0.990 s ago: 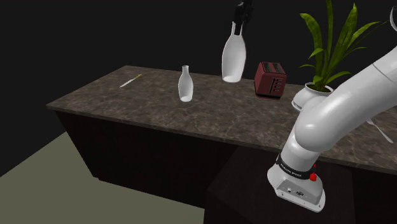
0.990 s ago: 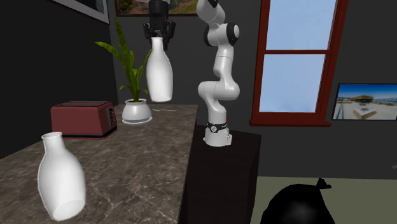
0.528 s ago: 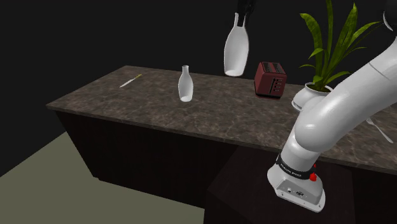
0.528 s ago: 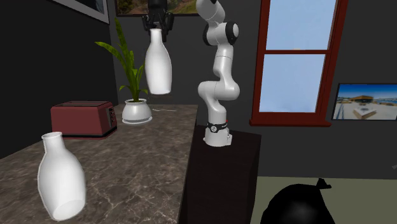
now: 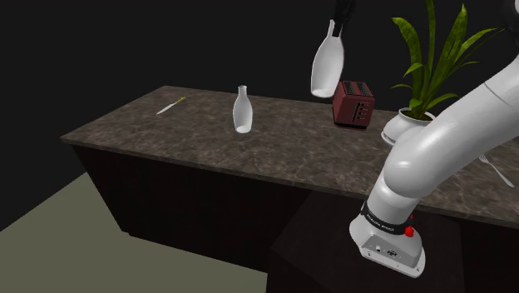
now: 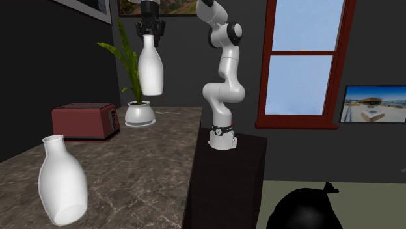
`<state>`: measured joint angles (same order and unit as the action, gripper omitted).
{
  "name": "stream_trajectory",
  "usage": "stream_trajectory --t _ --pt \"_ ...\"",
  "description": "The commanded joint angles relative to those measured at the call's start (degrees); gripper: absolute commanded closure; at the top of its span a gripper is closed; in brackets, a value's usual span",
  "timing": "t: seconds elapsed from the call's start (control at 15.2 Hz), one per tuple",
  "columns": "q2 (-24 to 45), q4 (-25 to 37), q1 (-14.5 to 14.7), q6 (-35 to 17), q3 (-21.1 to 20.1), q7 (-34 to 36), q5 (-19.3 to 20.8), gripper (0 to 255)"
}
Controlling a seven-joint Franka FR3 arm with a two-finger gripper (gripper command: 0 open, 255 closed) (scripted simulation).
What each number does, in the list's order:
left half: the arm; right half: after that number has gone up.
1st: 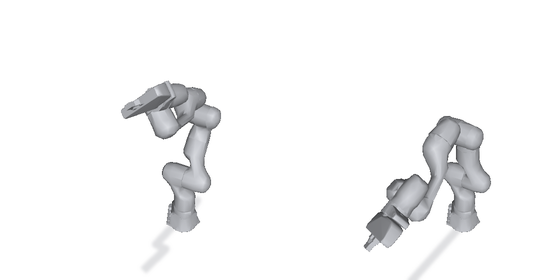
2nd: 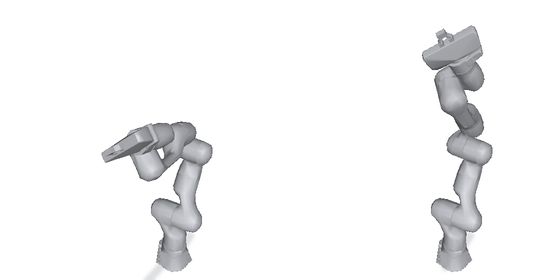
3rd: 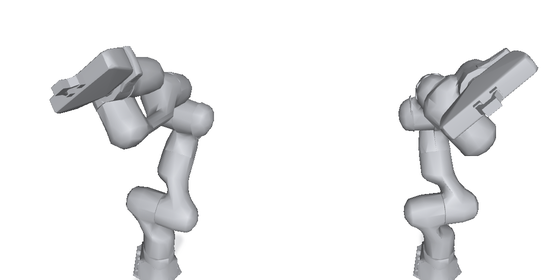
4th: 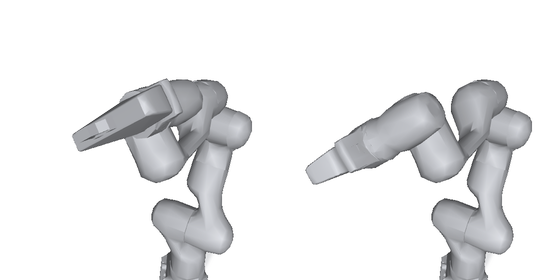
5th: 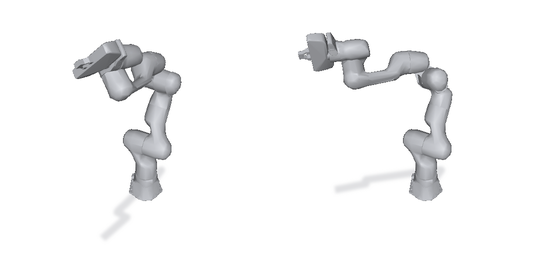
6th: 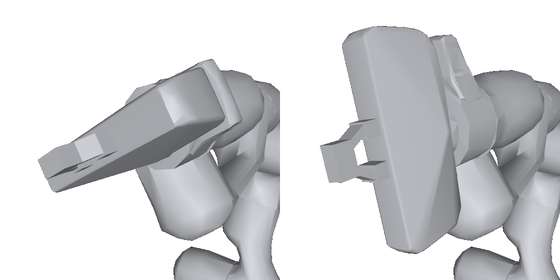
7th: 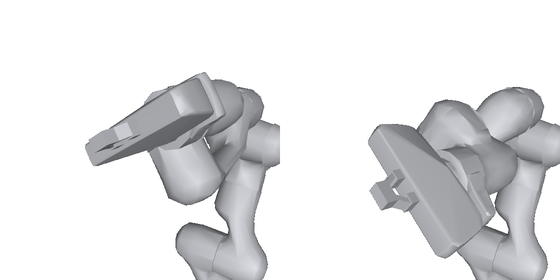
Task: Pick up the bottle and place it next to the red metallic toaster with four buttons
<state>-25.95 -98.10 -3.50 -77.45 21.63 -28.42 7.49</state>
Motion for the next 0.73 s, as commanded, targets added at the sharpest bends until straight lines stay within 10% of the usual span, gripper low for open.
stream_trajectory --t 0.0,0.66 --pt "0.26 0.65 -0.58 0.08 2.28 -3.04 0.69 255" --pt "6.31 6.55 -2.59 -1.27 16.16 -19.33 1.54 255"
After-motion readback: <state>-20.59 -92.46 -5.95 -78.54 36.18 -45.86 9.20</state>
